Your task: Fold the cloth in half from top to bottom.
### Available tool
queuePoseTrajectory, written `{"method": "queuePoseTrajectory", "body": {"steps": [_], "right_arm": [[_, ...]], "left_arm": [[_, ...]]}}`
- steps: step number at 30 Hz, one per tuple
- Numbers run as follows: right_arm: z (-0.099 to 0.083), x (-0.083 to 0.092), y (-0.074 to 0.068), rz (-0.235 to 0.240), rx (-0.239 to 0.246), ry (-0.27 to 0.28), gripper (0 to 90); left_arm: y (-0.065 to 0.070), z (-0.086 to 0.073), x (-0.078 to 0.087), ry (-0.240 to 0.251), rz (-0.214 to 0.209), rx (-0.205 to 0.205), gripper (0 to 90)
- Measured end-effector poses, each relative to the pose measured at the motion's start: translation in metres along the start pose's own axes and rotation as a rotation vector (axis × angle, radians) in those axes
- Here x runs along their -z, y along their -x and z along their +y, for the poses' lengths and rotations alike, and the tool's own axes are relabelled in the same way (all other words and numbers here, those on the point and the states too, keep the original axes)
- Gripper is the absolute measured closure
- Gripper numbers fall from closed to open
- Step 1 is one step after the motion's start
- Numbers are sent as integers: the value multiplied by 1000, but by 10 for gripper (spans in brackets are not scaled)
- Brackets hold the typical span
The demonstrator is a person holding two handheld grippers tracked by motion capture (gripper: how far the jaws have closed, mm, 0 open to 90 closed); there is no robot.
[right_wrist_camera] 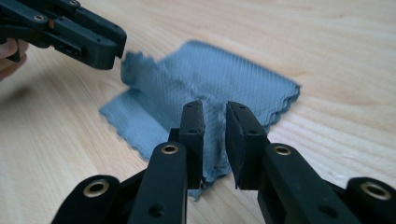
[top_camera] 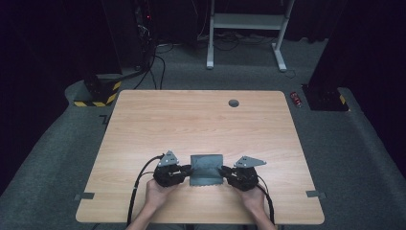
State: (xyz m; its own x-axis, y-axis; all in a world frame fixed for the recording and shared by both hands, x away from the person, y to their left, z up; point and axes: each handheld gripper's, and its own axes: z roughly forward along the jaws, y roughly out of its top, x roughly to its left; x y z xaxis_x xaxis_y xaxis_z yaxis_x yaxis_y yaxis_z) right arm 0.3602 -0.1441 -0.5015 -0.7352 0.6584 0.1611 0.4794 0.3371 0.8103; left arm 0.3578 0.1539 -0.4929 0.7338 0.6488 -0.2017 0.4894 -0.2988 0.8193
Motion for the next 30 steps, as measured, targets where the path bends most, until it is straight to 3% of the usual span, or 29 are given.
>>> {"method": "queuePoseTrajectory", "body": {"steps": [4,10,12,23,30], "right_arm": [[10,4,1,-15,-9,18,794],[24,-14,7,-57,-16,-33,814],[24,-22,9,-61,-19,-57,816],[6,-22,-8,2,10,-100,815],[-6,-21,-17,-8,58,-146,805]], "left_arm": [[-4,10,1,-3,46,12,710],[-9,21,-22,-90,102,2,669],[-9,20,-26,-105,95,16,652],[15,-1,-25,-167,44,-53,645],[21,-14,-21,-191,34,-61,648]]}}
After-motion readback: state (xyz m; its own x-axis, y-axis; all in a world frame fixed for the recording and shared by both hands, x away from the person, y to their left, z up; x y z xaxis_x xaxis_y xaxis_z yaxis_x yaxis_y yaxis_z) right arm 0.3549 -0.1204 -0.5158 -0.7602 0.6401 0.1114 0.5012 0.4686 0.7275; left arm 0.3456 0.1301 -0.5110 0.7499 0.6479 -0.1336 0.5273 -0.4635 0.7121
